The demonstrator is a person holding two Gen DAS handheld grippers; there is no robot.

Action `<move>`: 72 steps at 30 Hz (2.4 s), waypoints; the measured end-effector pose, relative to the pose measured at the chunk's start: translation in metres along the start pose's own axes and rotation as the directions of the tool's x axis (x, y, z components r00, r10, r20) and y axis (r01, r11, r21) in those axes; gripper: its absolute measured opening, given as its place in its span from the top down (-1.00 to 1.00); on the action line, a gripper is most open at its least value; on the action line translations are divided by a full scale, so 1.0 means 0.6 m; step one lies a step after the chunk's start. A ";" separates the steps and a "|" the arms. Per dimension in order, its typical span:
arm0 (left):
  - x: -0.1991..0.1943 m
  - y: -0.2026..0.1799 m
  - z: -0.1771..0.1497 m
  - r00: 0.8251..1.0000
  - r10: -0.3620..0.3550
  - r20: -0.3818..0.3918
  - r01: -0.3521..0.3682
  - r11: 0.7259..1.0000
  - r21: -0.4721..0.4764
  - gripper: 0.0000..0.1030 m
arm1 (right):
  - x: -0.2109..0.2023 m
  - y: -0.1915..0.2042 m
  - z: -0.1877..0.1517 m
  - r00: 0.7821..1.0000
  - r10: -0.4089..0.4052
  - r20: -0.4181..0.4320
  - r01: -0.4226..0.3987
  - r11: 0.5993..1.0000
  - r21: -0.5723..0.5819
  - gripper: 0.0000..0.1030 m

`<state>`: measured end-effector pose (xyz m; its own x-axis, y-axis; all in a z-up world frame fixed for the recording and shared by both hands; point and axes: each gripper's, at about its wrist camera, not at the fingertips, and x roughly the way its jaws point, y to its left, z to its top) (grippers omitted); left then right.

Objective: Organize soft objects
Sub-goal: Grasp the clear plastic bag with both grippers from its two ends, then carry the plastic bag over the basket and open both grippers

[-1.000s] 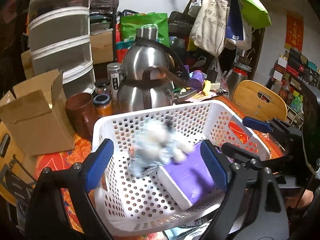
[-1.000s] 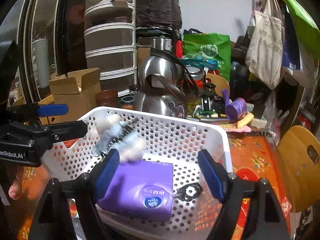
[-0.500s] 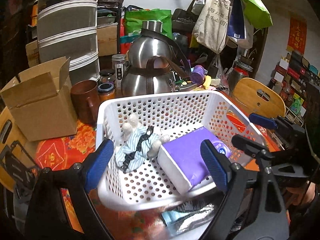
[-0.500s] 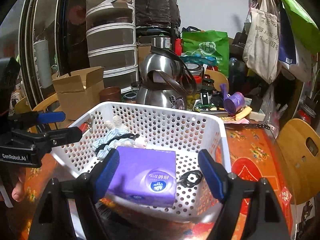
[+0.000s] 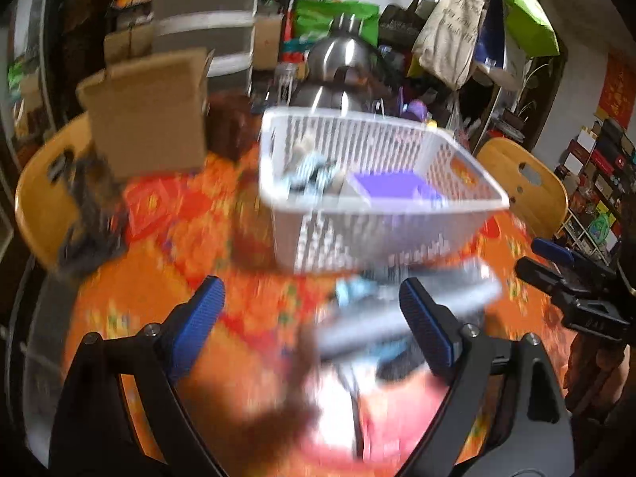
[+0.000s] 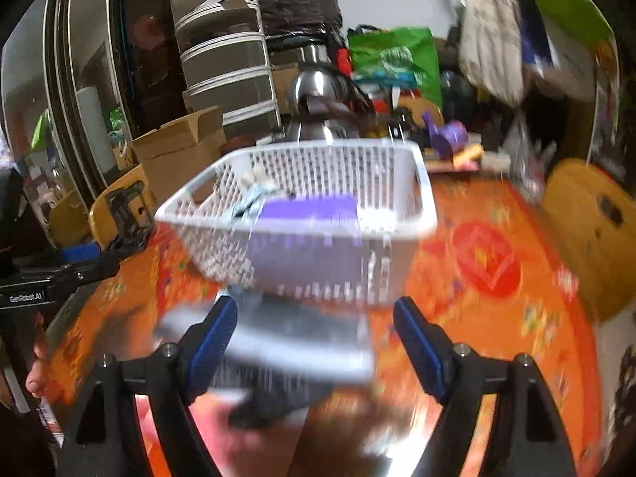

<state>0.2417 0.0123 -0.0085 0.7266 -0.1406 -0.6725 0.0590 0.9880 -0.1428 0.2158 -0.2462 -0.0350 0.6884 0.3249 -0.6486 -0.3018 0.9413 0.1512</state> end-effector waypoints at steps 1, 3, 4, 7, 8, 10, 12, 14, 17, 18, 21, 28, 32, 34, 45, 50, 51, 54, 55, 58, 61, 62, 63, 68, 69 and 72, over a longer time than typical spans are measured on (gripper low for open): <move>-0.007 0.006 -0.019 1.000 -0.003 -0.016 0.002 1.000 -0.010 -0.74 | -0.005 -0.003 -0.014 1.000 0.007 -0.004 -0.007 1.000 0.008 -0.57; -0.017 0.022 -0.060 0.999 -0.023 -0.040 0.021 0.998 -0.051 -0.75 | -0.009 -0.010 -0.047 1.000 0.009 -0.014 -0.009 1.000 0.017 -0.57; -0.016 0.028 -0.076 0.998 -0.037 -0.049 0.033 0.997 -0.066 -0.75 | -0.008 -0.014 -0.060 1.000 0.002 -0.014 -0.001 1.000 0.019 -0.57; 0.005 0.042 -0.120 0.994 -0.071 -0.086 0.062 0.993 -0.104 -0.75 | 0.005 -0.029 -0.084 0.999 -0.008 -0.035 0.010 0.999 0.036 -0.57; 0.017 0.044 -0.128 0.992 -0.074 -0.098 0.064 0.992 -0.107 -0.75 | 0.012 -0.033 -0.086 0.999 -0.006 -0.044 0.008 0.999 0.038 -0.57; 0.043 0.045 -0.139 0.989 -0.084 -0.124 0.070 0.991 -0.115 -0.75 | 0.022 -0.038 -0.084 0.999 -0.030 -0.042 0.031 0.999 0.031 -0.57; 0.066 0.043 -0.142 0.983 -0.118 -0.139 0.100 0.987 -0.130 -0.75 | 0.030 -0.042 -0.074 0.999 -0.026 -0.037 0.027 0.999 0.040 -0.57; 0.085 0.042 -0.142 0.981 -0.137 -0.141 0.117 0.983 -0.142 -0.74 | 0.040 -0.040 -0.061 0.999 -0.003 -0.032 0.004 0.999 0.034 -0.57; 0.111 0.039 -0.139 0.976 -0.155 -0.153 0.132 0.980 -0.150 -0.74 | 0.068 -0.037 -0.045 0.998 0.005 -0.063 -0.003 1.000 0.021 -0.47; 0.118 0.037 -0.138 0.973 -0.167 -0.159 0.143 0.977 -0.156 -0.74 | 0.078 -0.040 -0.041 0.997 0.019 -0.078 -0.017 0.999 0.029 -0.41; 0.137 0.027 -0.138 0.967 -0.190 -0.170 0.166 0.975 -0.147 -0.74 | 0.099 -0.044 -0.040 0.993 0.045 -0.111 -0.040 0.998 0.045 -0.13; 0.156 0.019 -0.141 0.961 -0.199 -0.192 0.176 0.976 -0.132 -0.14 | 0.090 -0.042 -0.050 0.996 0.035 -0.081 -0.033 0.999 0.027 0.35; 0.153 0.006 -0.143 0.953 -0.233 -0.192 0.214 0.970 -0.116 0.31 | 0.094 -0.044 -0.059 0.995 0.040 -0.087 -0.038 0.999 0.020 0.44; 0.145 -0.003 -0.146 0.957 -0.232 -0.177 0.217 0.971 -0.096 0.48 | 0.090 -0.040 -0.061 0.997 0.025 -0.074 -0.025 1.000 0.002 0.63; 0.088 -0.008 -0.151 0.979 -0.190 -0.067 0.188 0.981 -0.044 0.84 | 0.061 -0.017 -0.068 1.000 -0.026 0.006 0.027 0.998 -0.060 0.80; 0.065 -0.007 -0.153 0.985 -0.171 -0.028 0.170 0.985 -0.024 0.90 | 0.051 -0.019 -0.069 0.999 -0.019 0.028 0.020 0.999 -0.043 0.80; 0.063 -0.006 -0.153 0.986 -0.167 -0.022 0.166 0.986 -0.023 0.90 | 0.049 -0.021 -0.069 0.999 -0.017 0.031 0.018 0.999 -0.039 0.80; 0.054 -0.006 -0.155 0.988 -0.155 -0.004 0.155 0.988 -0.010 0.94 | 0.043 -0.020 -0.070 0.999 -0.015 0.044 0.017 0.999 -0.033 0.80; 0.053 -0.007 -0.156 0.988 -0.154 0.000 0.154 0.988 -0.008 0.95 | 0.039 -0.020 -0.070 0.999 -0.015 0.052 0.016 0.999 -0.032 0.80; 0.049 -0.006 -0.158 0.989 -0.147 0.013 0.147 0.989 -0.001 0.97 | 0.023 -0.017 -0.067 0.997 -0.008 0.073 0.011 0.999 -0.032 0.80; 0.041 -0.002 -0.158 0.989 -0.146 0.031 0.146 0.989 0.000 0.97 | 0.002 -0.009 -0.062 0.995 -0.008 0.101 0.012 0.999 -0.040 0.80; 0.039 0.000 -0.158 0.988 -0.149 0.033 0.149 0.989 -0.001 0.97 | -0.003 -0.007 -0.060 0.994 -0.009 0.108 0.014 0.999 -0.042 0.80; 0.035 0.003 -0.157 0.988 -0.148 0.039 0.148 0.989 -0.002 0.97 | -0.011 -0.003 -0.057 0.993 -0.009 0.118 0.015 0.999 -0.046 0.80; 0.004 0.004 -0.149 0.987 -0.143 0.068 0.142 0.990 0.007 0.97 | -0.037 0.008 -0.043 0.991 0.008 0.135 -0.002 0.999 -0.049 0.80; -0.007 0.002 -0.146 0.987 -0.139 0.079 0.139 0.990 0.011 0.97 | -0.043 0.008 -0.040 0.990 0.019 0.138 -0.014 0.999 -0.043 0.80; -0.038 -0.002 -0.134 0.986 -0.133 0.103 0.131 0.991 0.023 0.97 | -0.061 0.010 -0.028 0.989 0.030 0.148 -0.025 0.999 -0.035 0.80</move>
<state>0.1701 0.0093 -0.0517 0.7790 -0.2631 -0.5692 0.1697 0.9623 -0.2126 0.1779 -0.2537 -0.0229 0.7688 0.3629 -0.5265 -0.3418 0.9291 0.1413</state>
